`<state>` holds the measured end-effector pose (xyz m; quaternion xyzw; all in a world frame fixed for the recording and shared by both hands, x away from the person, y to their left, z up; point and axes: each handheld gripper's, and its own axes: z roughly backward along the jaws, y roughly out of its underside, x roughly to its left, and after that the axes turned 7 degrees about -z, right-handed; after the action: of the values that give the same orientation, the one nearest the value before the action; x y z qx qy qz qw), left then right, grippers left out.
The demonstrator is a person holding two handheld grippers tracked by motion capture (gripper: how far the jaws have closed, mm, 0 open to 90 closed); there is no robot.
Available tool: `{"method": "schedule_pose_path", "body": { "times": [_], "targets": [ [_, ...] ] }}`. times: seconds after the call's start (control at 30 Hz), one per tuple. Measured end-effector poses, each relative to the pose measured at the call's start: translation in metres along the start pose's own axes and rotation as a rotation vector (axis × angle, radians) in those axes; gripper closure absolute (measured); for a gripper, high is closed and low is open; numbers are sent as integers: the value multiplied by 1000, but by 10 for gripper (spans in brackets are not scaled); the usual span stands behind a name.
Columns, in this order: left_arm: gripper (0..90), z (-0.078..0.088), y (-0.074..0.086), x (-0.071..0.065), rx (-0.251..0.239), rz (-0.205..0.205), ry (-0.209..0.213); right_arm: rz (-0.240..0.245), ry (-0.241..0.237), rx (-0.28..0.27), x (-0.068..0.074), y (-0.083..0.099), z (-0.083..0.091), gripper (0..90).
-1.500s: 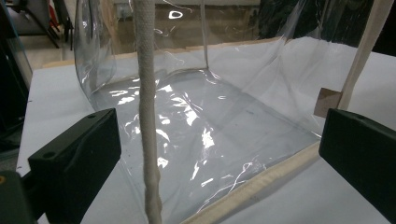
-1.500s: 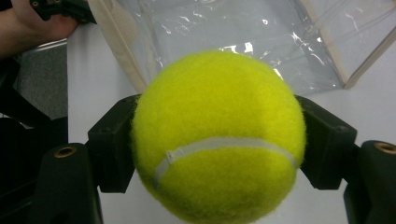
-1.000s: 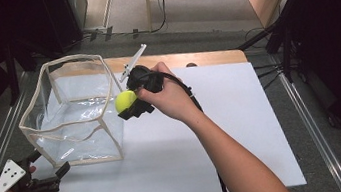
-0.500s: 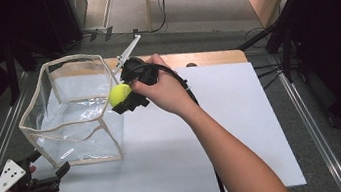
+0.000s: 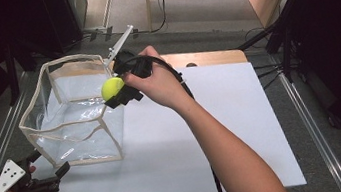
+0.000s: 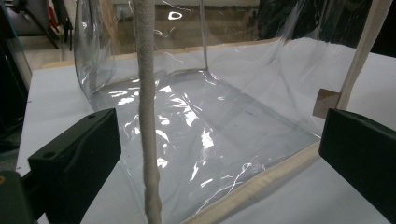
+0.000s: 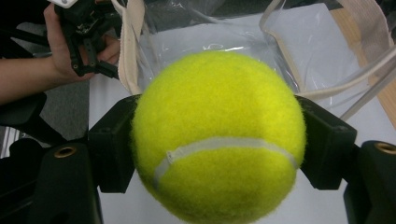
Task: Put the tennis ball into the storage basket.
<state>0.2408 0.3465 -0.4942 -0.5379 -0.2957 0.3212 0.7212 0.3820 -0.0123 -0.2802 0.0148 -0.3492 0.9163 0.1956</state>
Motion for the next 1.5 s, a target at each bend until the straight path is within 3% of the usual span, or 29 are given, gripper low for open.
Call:
{"method": "schedule_pose_path", "body": {
  "times": [0.57, 1.03, 1.5],
  "targets": [
    [0, 0, 0, 0, 0, -5, 3, 21, -10, -2, 7, -25, -9, 241],
    [0, 0, 0, 1, 2, -7, 5, 39, -25, 10, 8, -39, -29, 240],
    [0, -1, 0, 1, 1, -6, 7, 30, -23, 68, 6, -43, -53, 240]
  ]
}}
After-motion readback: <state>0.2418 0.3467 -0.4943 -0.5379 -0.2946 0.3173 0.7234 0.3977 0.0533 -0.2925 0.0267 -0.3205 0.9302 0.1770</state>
